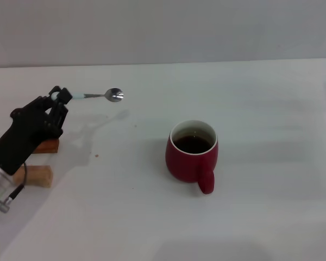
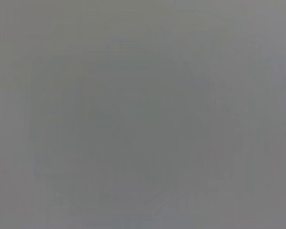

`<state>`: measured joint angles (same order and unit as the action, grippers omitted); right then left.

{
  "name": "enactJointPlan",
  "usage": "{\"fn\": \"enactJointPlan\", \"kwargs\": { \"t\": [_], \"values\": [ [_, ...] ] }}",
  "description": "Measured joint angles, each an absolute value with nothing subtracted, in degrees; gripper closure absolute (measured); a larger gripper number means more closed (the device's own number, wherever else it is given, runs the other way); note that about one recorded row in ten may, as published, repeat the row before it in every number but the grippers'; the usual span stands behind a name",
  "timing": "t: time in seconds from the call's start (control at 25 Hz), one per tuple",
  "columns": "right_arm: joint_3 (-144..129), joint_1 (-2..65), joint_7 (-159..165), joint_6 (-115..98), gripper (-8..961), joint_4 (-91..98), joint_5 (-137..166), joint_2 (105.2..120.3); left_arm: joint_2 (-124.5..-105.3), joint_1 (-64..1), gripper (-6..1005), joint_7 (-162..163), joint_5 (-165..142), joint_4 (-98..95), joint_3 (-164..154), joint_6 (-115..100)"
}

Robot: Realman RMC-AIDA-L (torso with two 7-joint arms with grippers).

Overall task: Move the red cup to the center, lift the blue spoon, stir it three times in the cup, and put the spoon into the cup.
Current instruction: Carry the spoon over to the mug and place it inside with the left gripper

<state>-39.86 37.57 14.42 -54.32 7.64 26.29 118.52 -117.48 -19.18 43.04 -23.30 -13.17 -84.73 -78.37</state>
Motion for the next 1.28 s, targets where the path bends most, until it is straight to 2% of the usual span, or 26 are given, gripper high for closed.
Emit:
{"fn": "enactJointPlan", "kwargs": {
  "t": [0.6,1.28],
  "values": [
    [-36.43,35.69,14.42,-54.32,365,7.96,26.1,118.23,-114.63,-20.62,854,56.9,-34.63,-22.83,-81.25,-75.73],
    [-35.94,35.45,14.42,-53.15,364,7.7,26.1,117.7,-113.96,-20.72,855,68.44,-46.61,-29.63,-78.91,-79.94]
  ]
}}
